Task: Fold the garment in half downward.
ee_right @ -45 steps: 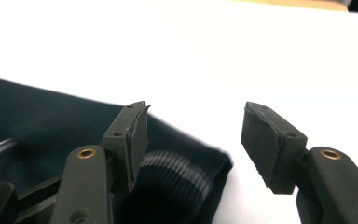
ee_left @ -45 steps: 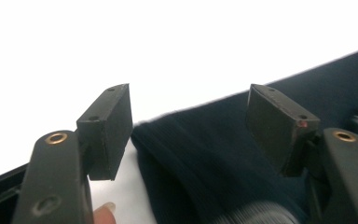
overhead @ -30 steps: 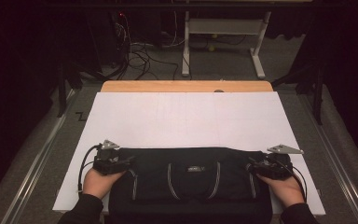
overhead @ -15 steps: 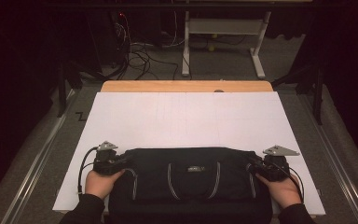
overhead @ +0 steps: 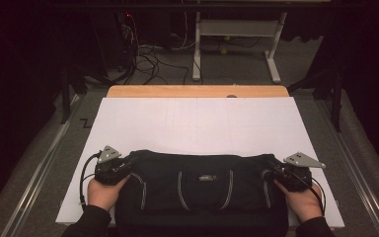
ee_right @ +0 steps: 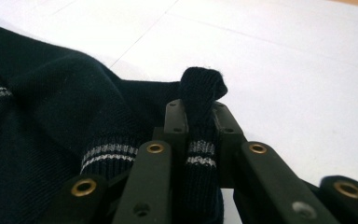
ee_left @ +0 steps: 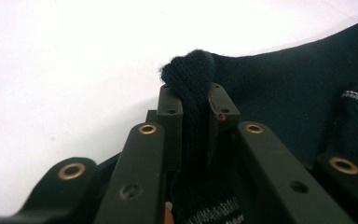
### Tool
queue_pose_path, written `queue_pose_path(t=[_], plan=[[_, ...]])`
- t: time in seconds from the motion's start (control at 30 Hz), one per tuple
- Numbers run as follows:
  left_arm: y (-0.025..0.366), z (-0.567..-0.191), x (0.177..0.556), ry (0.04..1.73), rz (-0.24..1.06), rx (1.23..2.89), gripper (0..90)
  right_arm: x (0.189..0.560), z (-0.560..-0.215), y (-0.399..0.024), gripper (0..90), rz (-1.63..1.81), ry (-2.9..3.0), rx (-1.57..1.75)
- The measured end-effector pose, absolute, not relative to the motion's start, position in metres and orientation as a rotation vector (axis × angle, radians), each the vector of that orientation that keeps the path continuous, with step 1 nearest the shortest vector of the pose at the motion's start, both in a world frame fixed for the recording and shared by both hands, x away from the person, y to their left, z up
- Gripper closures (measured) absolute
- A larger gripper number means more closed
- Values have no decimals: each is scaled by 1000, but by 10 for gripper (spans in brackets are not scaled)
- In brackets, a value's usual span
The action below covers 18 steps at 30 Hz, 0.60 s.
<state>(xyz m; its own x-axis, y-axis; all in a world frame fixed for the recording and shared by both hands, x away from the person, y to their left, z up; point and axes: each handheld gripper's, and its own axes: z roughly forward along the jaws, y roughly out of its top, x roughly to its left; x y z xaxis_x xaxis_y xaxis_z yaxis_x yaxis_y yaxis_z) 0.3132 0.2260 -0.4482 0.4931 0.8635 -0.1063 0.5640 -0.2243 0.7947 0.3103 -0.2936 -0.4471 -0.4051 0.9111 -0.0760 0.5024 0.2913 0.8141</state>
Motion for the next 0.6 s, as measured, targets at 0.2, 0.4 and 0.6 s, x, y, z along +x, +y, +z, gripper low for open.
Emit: queue_pose_path(t=[0.2,0.4,0.6], plan=[[225,-444,315,1185,491,1899,748,316,-442,-294,812,986,1996,1252],[226,-443,320,1193,510,1889,749,321,-433,-292,814,985,1970,1214],[226,-444,326,1202,519,1880,749,328,-427,-290,816,972,1937,1200]])
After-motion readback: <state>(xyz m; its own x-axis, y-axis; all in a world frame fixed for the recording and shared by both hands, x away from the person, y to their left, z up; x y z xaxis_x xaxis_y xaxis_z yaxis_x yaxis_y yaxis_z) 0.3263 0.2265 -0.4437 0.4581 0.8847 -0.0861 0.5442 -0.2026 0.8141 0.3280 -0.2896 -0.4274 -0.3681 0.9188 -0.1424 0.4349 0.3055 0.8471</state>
